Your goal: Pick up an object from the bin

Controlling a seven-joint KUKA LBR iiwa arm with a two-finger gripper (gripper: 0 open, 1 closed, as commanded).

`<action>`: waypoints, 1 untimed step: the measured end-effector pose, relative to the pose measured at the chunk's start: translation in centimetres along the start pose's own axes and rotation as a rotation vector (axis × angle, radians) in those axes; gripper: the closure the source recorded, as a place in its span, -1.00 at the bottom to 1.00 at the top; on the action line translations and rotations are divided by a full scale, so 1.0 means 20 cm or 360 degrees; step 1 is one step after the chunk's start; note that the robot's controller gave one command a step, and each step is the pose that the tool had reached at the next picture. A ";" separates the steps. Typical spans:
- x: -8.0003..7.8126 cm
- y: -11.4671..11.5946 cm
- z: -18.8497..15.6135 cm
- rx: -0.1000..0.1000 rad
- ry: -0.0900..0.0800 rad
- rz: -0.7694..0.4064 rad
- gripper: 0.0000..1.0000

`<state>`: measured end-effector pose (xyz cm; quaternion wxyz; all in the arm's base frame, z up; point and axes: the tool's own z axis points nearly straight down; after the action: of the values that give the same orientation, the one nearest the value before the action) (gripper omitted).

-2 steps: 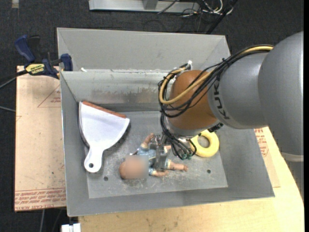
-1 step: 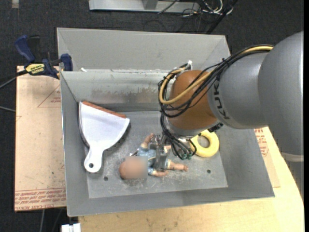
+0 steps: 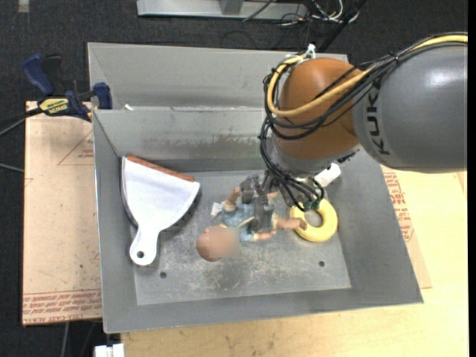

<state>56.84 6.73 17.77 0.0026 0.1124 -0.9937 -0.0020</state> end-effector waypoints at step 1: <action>0.00 0.00 0.00 0.0000 0.0000 0.0000 1.00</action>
Offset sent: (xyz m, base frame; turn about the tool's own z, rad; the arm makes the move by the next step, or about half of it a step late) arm -0.0023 0.0020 0.0744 -0.0004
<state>56.84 6.72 17.77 0.0027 0.1123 -0.9937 -0.0020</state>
